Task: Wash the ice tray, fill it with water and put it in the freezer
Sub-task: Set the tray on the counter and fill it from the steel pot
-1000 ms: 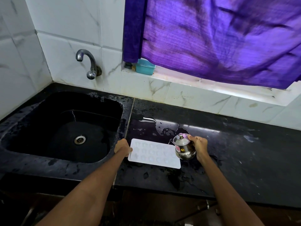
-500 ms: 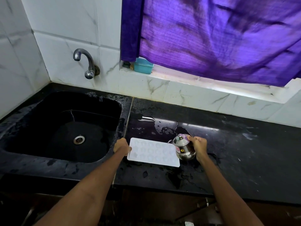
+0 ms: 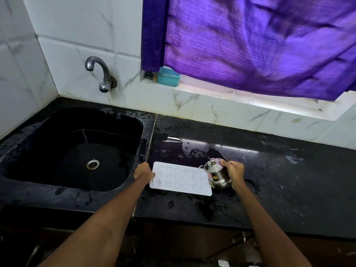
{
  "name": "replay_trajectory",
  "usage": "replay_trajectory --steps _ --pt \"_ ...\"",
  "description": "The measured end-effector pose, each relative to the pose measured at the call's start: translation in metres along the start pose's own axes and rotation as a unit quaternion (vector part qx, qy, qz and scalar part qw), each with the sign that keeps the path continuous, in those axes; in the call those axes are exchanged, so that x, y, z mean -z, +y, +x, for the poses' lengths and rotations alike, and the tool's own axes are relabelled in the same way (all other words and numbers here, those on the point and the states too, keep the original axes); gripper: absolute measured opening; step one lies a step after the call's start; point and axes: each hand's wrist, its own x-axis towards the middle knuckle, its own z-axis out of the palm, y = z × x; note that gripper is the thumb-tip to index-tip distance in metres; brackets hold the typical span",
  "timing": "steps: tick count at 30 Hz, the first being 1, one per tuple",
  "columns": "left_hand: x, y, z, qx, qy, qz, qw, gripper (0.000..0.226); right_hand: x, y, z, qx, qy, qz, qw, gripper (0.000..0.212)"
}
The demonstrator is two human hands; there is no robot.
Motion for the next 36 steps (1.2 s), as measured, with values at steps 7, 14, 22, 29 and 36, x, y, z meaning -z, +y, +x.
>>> replay_trajectory --steps 7,14,22,29,36 --pt "-0.001 0.001 -0.001 -0.003 0.011 0.026 1.0 0.036 0.002 0.0 0.001 -0.007 0.0 0.007 1.0 0.04" --pt "0.001 0.003 -0.005 -0.009 0.009 0.032 0.999 0.034 0.004 -0.007 0.003 -0.048 0.017 0.097 0.994 0.037" --pt "0.005 0.004 -0.009 -0.006 0.005 0.03 1.0 0.035 0.01 -0.024 0.004 -0.039 0.033 0.117 0.992 0.042" --pt "0.005 0.005 -0.011 -0.005 0.003 0.031 1.0 0.036 0.014 -0.002 0.004 -0.068 0.043 0.096 0.992 0.04" --pt "0.006 0.007 -0.012 -0.008 0.006 0.034 0.999 0.041 0.016 0.011 0.005 -0.051 0.047 0.071 0.995 0.046"
